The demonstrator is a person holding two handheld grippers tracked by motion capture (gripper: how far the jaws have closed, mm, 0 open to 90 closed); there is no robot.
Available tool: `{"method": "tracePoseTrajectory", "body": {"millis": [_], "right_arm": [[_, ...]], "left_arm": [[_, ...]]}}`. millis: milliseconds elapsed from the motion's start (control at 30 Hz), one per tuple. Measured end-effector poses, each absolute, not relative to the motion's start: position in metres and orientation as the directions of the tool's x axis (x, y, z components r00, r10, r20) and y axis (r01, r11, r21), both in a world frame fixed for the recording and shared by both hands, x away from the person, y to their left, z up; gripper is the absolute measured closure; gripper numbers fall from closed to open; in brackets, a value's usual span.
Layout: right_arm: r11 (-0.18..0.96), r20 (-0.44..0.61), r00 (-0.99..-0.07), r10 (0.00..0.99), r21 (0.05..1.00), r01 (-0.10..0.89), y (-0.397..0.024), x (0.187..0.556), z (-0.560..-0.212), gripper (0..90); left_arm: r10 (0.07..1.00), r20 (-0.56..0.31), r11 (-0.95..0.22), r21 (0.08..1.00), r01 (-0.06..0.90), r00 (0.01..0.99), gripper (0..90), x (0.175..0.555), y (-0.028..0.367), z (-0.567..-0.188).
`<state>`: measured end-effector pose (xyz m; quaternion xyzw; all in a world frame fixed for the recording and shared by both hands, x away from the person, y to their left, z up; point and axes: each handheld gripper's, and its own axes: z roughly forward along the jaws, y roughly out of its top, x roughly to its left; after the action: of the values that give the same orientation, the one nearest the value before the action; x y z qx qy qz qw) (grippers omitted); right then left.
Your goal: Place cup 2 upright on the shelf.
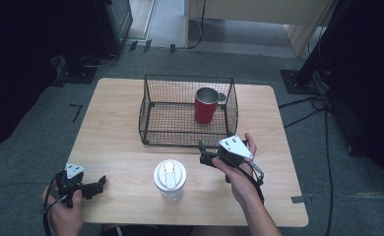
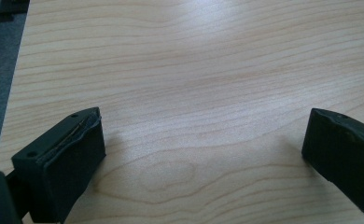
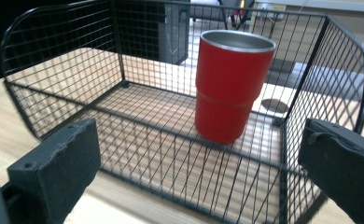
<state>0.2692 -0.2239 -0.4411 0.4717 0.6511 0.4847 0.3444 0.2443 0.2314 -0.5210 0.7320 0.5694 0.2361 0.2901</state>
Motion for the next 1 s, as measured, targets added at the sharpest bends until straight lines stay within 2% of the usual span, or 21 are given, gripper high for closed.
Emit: {"method": "tracePoseTrajectory", "body": {"millis": [267,1000], "right_arm": [[0.112,-0.012,-0.336,0.942,0.953,0.282,-0.224,0.249,-0.456,0.0],[0.097,0.040,-0.388,0.921,0.940,0.327,-0.213,0.211,-0.497,0.0]], "left_arm": [[0.971,0.015,-0.183,0.694,0.697,0.240,0.0,0.244,0.231,-0.521],[0.970,0.016,-0.185,0.692,0.697,0.241,0.0,0.244,0.232,-0.521]]}}
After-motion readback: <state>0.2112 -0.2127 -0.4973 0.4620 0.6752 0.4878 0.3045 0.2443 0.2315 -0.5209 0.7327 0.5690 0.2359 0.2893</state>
